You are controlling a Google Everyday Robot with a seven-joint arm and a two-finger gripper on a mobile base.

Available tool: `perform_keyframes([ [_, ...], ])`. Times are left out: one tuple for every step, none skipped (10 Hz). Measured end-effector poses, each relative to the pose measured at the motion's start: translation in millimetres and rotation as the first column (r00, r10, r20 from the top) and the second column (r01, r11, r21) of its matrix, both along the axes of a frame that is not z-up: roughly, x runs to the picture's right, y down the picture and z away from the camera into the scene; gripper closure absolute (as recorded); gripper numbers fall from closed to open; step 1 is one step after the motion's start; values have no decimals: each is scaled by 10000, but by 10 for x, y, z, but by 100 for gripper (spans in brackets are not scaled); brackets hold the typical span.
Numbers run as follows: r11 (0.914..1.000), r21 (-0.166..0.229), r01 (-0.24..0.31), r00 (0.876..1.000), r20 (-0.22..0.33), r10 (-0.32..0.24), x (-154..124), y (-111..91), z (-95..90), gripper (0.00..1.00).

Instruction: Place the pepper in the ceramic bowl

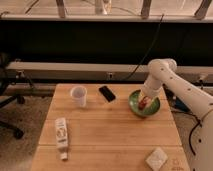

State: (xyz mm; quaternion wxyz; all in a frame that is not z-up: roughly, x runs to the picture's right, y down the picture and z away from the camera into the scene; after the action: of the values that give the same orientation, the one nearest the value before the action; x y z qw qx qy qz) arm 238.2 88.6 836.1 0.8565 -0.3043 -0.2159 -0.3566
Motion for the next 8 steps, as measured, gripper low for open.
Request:
perform_keyframes([
  [10000, 0, -22, 10000, -14, 22, 6, 5, 0, 49],
  [10000, 6, -52, 10000, -30, 52, 13, 7, 0, 49],
  [10000, 7, -74, 10000, -39, 74, 17, 8, 1, 49],
  [9999, 11, -100, 9999, -49, 100, 22, 8, 2, 49],
  [9999, 11, -132, 9999, -64, 133, 30, 13, 5, 49],
  [9999, 8, -158, 9998, -78, 158, 37, 17, 6, 49],
  [9998, 11, -185, 9998, -91, 185, 44, 21, 7, 49],
  [9998, 15, -210, 9997, -101, 210, 50, 23, 10, 49],
])
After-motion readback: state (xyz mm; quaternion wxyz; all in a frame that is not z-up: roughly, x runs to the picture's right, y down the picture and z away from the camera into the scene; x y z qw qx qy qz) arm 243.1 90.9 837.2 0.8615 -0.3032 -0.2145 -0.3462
